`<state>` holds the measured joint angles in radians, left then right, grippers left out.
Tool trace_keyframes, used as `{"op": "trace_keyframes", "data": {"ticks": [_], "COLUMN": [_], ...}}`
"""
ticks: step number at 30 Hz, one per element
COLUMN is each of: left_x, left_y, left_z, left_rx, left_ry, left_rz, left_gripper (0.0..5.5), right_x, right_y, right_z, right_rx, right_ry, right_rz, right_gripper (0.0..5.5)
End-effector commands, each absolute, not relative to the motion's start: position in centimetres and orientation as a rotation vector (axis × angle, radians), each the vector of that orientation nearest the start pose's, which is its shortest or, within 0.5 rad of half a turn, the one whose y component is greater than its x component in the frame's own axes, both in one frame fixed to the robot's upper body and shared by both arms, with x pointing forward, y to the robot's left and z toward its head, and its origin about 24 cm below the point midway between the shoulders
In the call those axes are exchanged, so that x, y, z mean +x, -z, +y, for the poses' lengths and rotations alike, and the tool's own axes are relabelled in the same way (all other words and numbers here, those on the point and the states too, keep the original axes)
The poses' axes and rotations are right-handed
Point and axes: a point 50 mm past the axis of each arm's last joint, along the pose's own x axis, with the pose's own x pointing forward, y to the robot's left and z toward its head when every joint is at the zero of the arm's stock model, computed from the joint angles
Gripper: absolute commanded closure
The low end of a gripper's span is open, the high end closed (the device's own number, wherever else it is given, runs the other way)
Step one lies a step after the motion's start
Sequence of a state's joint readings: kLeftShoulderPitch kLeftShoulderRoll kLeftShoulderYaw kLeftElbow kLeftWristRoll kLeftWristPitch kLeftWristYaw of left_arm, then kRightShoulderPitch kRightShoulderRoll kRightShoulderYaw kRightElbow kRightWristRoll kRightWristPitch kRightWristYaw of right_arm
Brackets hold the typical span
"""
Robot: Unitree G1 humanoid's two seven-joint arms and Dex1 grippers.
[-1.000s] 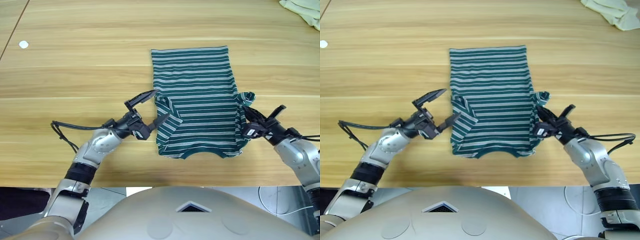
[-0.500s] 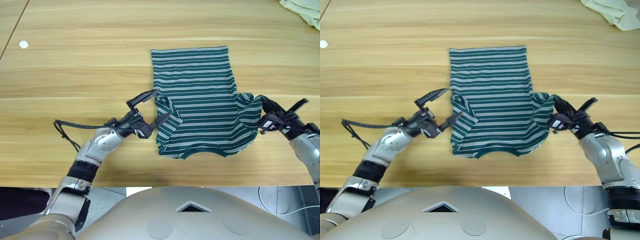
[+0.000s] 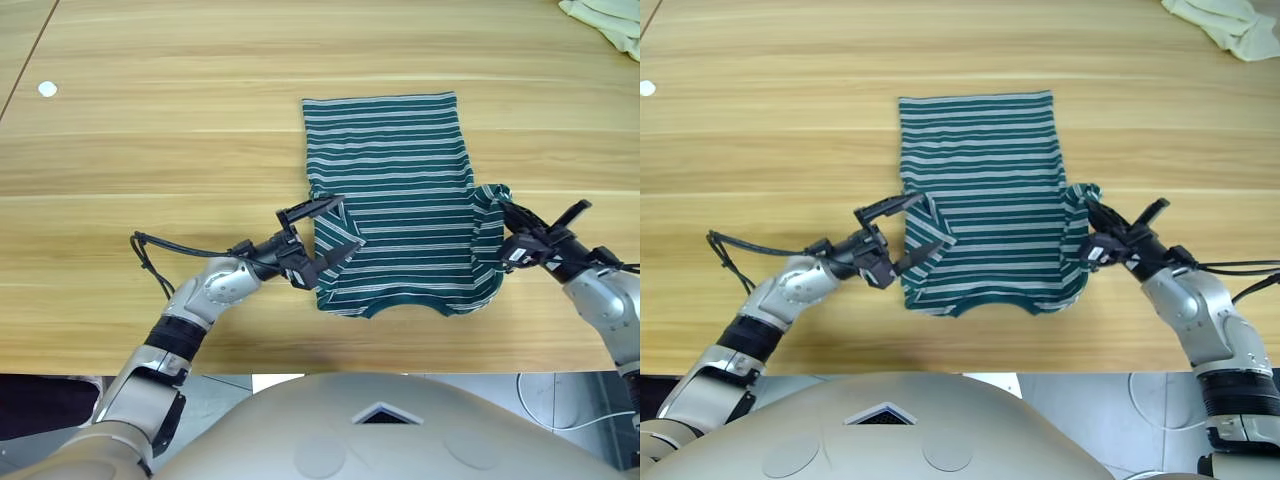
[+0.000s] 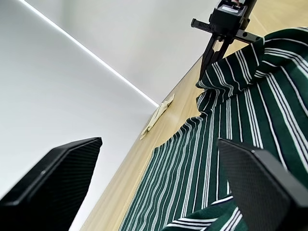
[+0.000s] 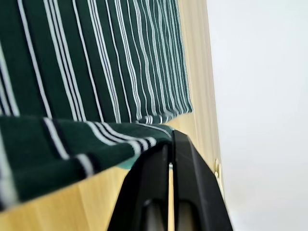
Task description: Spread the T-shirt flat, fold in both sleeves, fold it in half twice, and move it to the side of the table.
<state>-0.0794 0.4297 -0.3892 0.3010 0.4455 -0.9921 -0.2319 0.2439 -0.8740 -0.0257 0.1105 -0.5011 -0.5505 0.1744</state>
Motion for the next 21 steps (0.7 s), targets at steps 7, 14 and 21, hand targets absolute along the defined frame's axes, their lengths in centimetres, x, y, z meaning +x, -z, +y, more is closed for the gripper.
{"op": "trace_keyframes", "data": {"ticks": [7, 14, 21], "left_x": [20.0, 20.0, 20.2], "left_y": [-2.9, -2.7, -2.5], "left_z": [11.0, 11.0, 10.9], "left_rx": [0.749, 0.748, 0.746], "left_ry": [1.043, 1.034, 1.026], "left_rz": [-0.596, -0.592, -0.59], "left_gripper": [1.04, 1.04, 1.04], "right_x": [18.5, 18.7, 19.7], "right_y": [-5.3, -5.3, -5.1], "right_z": [-25.9, -24.8, -24.6], "right_rx": [-1.274, -1.255, -1.251], "right_ry": [-0.696, -0.731, -0.704], "right_rz": [-0.016, -0.062, -0.068], "right_gripper": [5.49, 5.49, 5.07]}}
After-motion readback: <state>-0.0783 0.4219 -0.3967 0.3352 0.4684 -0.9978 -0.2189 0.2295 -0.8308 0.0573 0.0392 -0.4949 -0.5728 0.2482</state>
